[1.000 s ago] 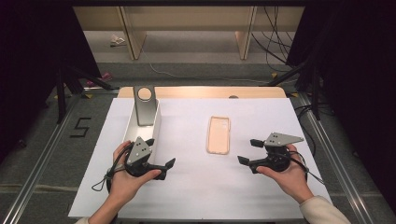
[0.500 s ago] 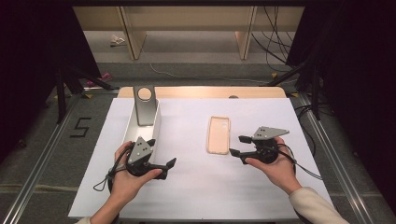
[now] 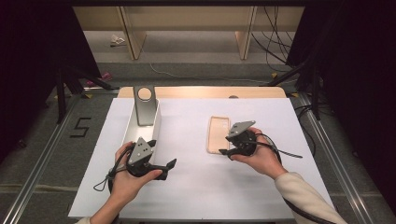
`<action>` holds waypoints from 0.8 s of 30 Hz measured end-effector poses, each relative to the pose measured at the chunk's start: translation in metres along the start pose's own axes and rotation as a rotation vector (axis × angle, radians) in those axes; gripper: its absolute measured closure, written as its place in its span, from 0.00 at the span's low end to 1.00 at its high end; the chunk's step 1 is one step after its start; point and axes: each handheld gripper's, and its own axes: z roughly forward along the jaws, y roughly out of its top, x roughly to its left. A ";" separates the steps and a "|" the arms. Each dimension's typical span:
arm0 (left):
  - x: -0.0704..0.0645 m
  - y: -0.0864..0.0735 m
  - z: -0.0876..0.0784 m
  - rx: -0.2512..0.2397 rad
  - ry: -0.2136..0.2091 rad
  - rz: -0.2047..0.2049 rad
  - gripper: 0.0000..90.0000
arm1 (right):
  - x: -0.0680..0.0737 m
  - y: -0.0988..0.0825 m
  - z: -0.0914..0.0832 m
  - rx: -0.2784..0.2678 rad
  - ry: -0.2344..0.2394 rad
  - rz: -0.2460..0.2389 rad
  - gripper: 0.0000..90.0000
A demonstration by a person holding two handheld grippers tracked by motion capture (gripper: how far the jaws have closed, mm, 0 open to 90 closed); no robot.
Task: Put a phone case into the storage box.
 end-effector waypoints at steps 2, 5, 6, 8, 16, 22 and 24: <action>0.000 0.000 0.000 0.001 0.001 0.001 0.04 | 0.002 0.006 0.006 0.058 -0.006 -0.071 0.49; 0.000 0.000 0.000 0.000 0.001 0.002 0.04 | 0.006 0.013 0.016 0.121 -0.010 -0.149 0.50; 0.001 0.000 0.000 0.001 0.000 0.003 0.04 | 0.008 0.015 0.018 0.155 -0.009 -0.169 0.50; 0.001 -0.001 0.000 0.003 -0.001 0.001 0.04 | 0.011 0.017 0.024 0.211 -0.014 -0.218 0.50; 0.000 0.000 0.000 0.001 -0.002 0.006 0.04 | 0.011 0.022 0.039 0.315 -0.054 -0.311 0.51; 0.000 0.000 0.000 0.000 -0.003 0.007 0.04 | 0.011 0.027 0.045 0.362 -0.064 -0.354 0.52; 0.000 0.000 0.000 0.001 -0.003 0.008 0.04 | 0.012 0.028 0.047 0.370 -0.063 -0.359 0.52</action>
